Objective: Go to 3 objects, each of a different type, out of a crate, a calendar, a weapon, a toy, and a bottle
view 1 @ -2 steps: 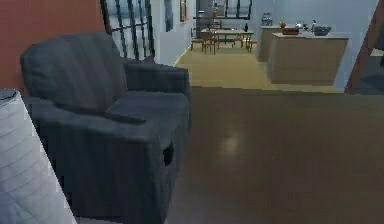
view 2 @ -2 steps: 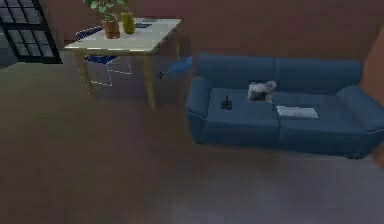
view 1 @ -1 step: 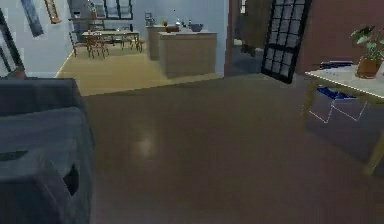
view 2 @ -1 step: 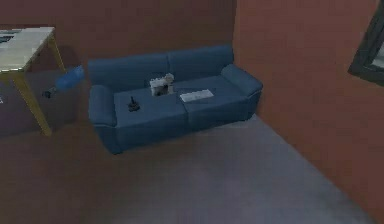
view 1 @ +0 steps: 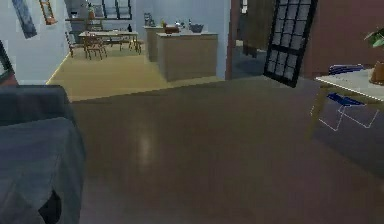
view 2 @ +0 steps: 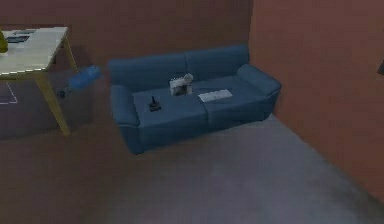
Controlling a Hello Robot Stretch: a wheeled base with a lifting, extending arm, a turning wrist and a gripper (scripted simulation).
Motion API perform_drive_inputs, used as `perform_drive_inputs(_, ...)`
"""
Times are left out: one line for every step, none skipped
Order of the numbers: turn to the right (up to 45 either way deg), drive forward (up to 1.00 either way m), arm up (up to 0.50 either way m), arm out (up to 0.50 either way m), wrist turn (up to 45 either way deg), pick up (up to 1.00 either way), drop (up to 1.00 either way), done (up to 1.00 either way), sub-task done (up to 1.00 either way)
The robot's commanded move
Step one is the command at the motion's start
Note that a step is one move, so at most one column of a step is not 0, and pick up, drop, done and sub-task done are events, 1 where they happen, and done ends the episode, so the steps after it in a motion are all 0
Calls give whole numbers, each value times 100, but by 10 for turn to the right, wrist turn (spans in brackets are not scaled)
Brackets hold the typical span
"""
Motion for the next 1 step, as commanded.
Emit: perform_drive_inputs(150, 0, 0, 0, 0, 0, 0, 0, 0)
